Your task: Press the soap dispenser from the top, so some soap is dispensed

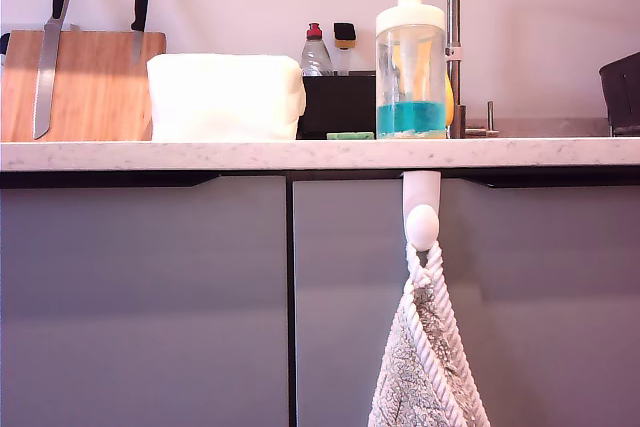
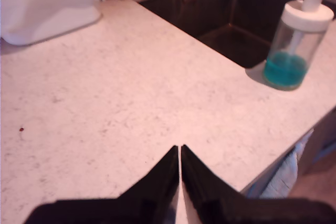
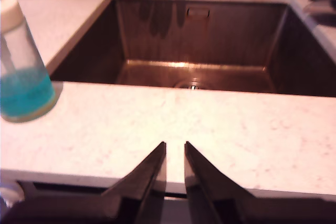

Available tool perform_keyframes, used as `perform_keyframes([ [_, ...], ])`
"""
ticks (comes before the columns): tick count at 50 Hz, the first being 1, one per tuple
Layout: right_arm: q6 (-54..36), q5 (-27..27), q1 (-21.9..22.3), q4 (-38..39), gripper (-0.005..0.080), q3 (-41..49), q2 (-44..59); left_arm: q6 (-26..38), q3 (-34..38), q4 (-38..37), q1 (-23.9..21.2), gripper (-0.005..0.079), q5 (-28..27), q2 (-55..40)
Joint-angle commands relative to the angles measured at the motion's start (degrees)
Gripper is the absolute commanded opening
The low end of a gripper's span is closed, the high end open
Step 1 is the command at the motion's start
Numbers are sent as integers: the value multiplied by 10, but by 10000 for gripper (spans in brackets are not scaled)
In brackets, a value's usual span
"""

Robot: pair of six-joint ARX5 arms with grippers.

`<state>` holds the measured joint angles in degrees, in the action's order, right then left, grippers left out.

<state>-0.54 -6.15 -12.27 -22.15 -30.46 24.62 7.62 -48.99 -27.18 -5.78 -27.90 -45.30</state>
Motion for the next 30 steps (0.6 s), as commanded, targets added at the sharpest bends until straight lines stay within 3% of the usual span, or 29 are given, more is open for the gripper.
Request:
perform_keyframes([
  [1, 7, 2, 5, 7, 81, 24, -24, -17, 36, 23, 4, -23, 1, 16],
  [12, 27, -10, 6, 28, 81, 79, -109, -32, 117, 71, 4, -23, 23, 75],
  [20, 51, -60, 6, 31, 81, 109, -168, -46, 168, 100, 4, -23, 40, 122],
  [30, 51, -63, 6, 30, 81, 132, -212, -49, 207, 101, 4, -23, 54, 177],
])
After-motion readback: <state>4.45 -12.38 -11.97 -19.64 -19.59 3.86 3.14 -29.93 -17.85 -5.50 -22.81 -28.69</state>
